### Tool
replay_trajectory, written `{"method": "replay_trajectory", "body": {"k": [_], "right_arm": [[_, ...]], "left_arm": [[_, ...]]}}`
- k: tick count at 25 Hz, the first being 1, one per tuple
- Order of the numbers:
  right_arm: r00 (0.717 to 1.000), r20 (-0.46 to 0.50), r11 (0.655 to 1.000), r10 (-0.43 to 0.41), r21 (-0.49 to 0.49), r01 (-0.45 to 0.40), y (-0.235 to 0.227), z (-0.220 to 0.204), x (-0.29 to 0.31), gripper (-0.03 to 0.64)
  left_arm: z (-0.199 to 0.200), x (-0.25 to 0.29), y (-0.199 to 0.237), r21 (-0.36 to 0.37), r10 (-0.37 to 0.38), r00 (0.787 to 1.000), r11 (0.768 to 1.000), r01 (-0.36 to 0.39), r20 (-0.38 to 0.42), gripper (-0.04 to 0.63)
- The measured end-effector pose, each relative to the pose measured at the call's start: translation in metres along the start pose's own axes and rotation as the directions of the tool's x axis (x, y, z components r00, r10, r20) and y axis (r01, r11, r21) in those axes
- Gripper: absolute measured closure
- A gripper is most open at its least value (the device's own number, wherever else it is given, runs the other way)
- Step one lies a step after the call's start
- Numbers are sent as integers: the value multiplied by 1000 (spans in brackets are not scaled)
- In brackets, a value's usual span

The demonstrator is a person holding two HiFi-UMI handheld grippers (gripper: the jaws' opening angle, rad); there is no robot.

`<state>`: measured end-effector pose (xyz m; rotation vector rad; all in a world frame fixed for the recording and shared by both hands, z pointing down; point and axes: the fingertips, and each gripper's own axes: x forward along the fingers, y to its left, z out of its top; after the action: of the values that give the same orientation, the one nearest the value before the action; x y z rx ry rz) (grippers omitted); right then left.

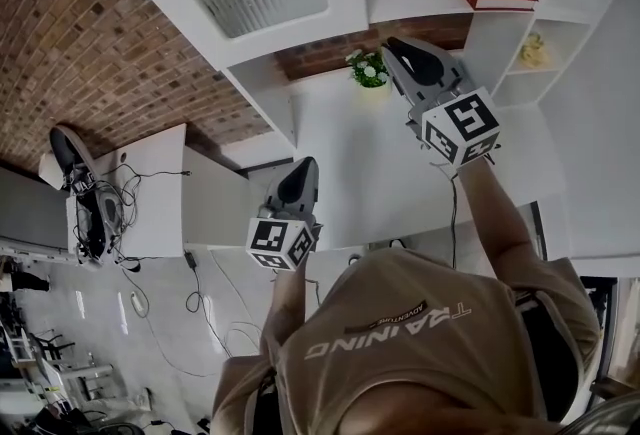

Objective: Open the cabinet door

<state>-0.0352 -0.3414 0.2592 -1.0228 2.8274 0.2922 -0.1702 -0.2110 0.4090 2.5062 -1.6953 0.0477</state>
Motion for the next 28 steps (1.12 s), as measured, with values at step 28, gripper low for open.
{"method": "replay_trajectory", "body": {"k": [28], "right_arm": [[988, -122, 992, 96, 98, -84, -33, -37, 87, 483]], "left_arm": [[3, 62, 46, -26, -87, 996, 996, 86, -24, 588]]}}
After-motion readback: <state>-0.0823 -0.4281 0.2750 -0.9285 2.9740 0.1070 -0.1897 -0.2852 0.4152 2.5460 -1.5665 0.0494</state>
